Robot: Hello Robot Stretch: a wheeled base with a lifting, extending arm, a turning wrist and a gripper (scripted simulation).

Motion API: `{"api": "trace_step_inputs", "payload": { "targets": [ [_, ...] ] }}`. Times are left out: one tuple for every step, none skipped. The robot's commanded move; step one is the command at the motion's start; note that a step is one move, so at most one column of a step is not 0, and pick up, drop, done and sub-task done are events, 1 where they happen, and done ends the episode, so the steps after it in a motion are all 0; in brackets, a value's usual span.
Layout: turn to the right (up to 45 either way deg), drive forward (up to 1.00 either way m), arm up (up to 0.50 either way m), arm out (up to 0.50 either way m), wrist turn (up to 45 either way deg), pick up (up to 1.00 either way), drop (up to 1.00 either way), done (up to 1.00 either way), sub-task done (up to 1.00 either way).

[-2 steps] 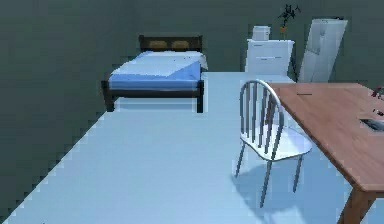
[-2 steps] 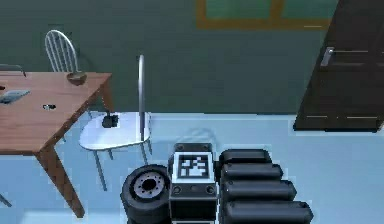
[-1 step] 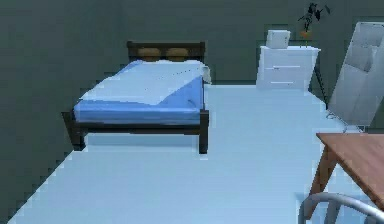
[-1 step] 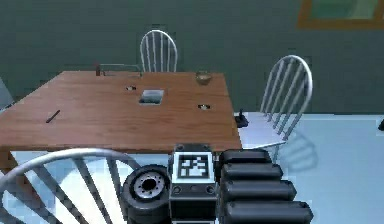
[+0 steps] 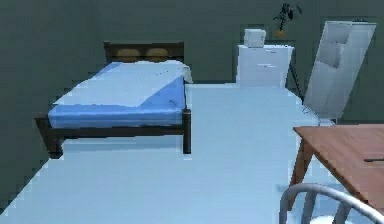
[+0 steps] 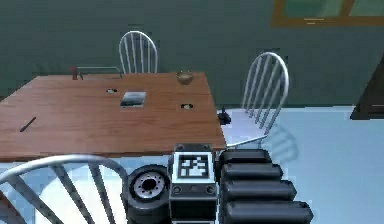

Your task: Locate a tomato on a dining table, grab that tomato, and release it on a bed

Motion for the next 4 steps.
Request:
{"api": "trace_step_inputs", "payload": {
  "targets": [
    [0.0, 0.75, 0.0, 0.0, 0.0, 0.0, 0.0, 0.0, 0.0],
    [24.0, 0.0, 0.0, 0.0, 0.0, 0.0, 0.0, 0.0, 0.0],
    [0.0, 1.0, 0.0, 0.0, 0.0, 0.0, 0.0, 0.0, 0.0],
    [0.0, 0.2, 0.0, 0.0, 0.0, 0.0, 0.0, 0.0, 0.0]
  ]
}}
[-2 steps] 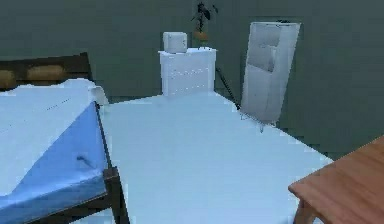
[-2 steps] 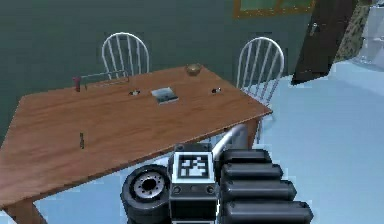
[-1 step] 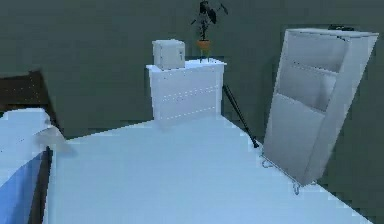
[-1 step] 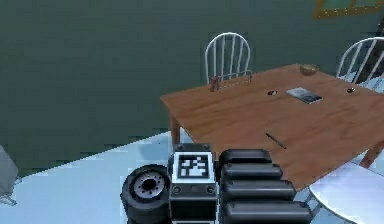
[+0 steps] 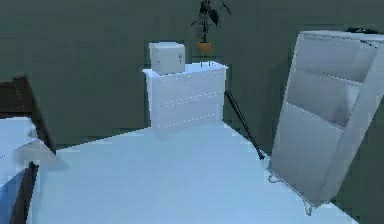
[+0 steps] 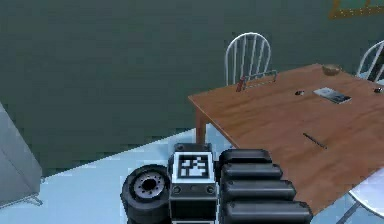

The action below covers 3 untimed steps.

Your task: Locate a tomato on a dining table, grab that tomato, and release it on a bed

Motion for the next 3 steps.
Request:
{"api": "trace_step_inputs", "payload": {
  "targets": [
    [-30.0, 0.0, 0.0, 0.0, 0.0, 0.0, 0.0, 0.0, 0.0],
    [0.0, 1.0, 0.0, 0.0, 0.0, 0.0, 0.0, 0.0, 0.0],
    [-9.0, 0.0, 0.0, 0.0, 0.0, 0.0, 0.0, 0.0, 0.0]
  ]
}}
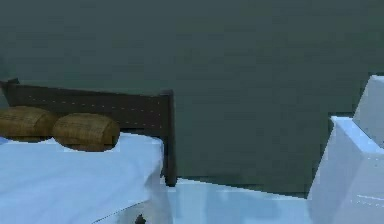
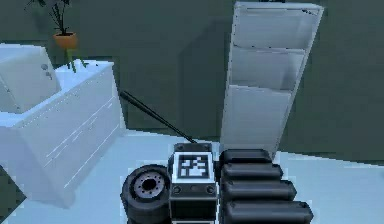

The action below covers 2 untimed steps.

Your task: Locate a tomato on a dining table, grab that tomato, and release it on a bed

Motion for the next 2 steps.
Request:
{"api": "trace_step_inputs", "payload": {
  "targets": [
    [0.0, 0.15, 0.0, 0.0, 0.0, 0.0, 0.0, 0.0, 0.0],
    [-45.0, 0.0, 0.0, 0.0, 0.0, 0.0, 0.0, 0.0, 0.0]
  ]
}}
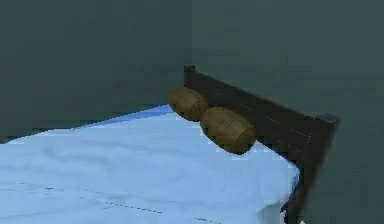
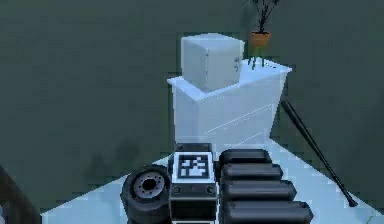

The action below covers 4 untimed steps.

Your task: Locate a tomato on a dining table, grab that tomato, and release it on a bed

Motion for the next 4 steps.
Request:
{"api": "trace_step_inputs", "payload": {
  "targets": [
    [-45.0, 0.0, 0.0, 0.0, 0.0, 0.0, 0.0, 0.0, 0.0],
    [-45.0, 0.0, 0.0, 0.0, 0.0, 0.0, 0.0, 0.0, 0.0],
    [-12.0, 0.0, 0.0, 0.0, 0.0, 0.0, 0.0, 0.0, 0.0],
    [45.0, 0.0, 0.0, 0.0, 0.0, 0.0, 0.0, 0.0, 0.0]
  ]
}}
